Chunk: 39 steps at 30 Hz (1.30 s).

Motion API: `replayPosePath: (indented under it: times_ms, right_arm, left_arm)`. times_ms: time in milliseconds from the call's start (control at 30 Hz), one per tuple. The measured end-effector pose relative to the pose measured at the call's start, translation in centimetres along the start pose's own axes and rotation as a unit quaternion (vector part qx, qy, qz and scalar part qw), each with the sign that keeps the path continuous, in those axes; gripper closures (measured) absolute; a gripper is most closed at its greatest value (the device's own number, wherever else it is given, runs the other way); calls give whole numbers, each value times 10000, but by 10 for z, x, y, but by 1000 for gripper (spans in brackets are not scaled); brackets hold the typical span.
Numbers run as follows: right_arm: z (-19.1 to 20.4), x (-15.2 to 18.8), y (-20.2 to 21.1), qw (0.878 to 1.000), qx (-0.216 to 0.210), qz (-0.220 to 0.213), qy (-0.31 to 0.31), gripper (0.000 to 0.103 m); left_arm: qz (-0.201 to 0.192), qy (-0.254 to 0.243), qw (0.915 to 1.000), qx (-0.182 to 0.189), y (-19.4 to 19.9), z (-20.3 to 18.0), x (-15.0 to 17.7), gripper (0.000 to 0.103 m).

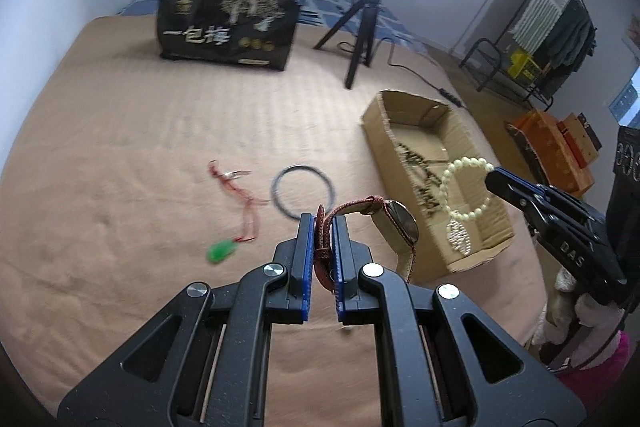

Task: Organize jewelry
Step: 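Drop watch into box from left tool while right tool drops bead bracelet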

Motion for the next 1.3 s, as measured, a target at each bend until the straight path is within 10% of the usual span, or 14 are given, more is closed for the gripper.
replayPosePath:
  times_ms: [1100,1300]
  right_arm:
    - [-121,-4,3,9929,724,-54,-941,98]
    - [-125,-2,6,9915,865,-87,-964,81]
  left_arm:
    - [454,-699,9936,763,-50,-134,13,96]
    - [486,-628,9942,719,-54,-129,12,94]
Point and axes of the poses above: each gripper's, at about its wrist camera, not at the fingertips, and y roughly against the way its jaws point, z to its left, x to its underside, the point moved 10 cm from there along -y, roughly the way its jaws point, and after that the axes turned 14 degrees about -x, right-handed, at the moved point
